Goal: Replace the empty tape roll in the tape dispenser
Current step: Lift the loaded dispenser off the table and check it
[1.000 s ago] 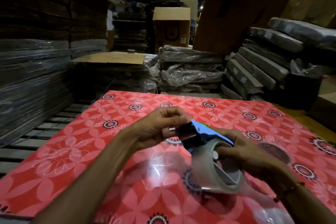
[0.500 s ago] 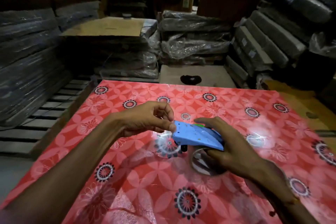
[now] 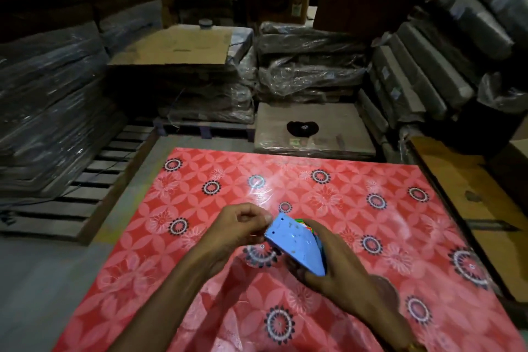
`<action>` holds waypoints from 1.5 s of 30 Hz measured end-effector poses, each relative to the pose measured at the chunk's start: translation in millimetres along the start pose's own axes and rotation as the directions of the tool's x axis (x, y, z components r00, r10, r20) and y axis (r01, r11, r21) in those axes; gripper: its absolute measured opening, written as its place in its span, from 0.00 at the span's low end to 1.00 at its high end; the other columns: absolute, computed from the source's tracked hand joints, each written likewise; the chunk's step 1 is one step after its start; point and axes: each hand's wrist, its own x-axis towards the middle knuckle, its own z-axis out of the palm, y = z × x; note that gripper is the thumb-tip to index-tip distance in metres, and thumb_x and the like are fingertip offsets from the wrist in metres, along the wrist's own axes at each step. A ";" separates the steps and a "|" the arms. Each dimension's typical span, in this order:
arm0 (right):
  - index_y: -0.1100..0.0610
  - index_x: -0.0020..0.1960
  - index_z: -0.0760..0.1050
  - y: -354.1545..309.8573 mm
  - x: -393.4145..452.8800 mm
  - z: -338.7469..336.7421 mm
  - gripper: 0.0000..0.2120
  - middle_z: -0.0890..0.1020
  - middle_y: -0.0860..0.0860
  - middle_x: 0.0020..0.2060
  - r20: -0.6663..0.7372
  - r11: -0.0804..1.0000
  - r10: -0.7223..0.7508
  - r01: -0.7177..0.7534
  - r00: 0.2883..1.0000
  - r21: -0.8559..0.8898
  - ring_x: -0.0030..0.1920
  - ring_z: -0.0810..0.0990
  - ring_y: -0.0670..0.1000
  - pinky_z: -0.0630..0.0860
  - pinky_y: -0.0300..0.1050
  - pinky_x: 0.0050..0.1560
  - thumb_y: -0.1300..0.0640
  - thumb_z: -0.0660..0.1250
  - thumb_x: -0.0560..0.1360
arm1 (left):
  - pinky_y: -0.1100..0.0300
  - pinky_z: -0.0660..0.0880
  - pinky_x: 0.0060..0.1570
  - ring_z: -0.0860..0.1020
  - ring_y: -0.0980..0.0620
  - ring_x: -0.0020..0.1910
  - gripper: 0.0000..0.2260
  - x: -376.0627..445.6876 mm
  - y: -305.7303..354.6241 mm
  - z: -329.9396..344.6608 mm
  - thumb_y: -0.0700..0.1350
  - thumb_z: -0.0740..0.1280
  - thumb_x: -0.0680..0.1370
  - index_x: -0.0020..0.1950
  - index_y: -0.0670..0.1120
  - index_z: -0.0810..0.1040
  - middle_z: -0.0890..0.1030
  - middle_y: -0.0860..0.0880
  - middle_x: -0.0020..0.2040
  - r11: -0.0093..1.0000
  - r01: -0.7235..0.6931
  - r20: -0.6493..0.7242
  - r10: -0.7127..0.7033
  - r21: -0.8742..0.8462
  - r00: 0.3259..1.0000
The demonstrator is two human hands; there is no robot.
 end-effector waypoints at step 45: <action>0.41 0.73 0.66 -20.4 -58.5 41.7 0.31 0.78 0.42 0.59 -0.128 0.927 0.375 -0.375 0.918 0.025 0.60 0.77 0.48 0.70 0.42 0.49 0.45 0.70 0.71 | 0.51 0.76 0.38 0.76 0.47 0.34 0.08 27.9 -48.1 37.7 0.34 0.65 0.75 0.37 0.42 0.78 0.76 0.51 0.30 0.781 -0.127 -0.051 0.199 0.612 0.979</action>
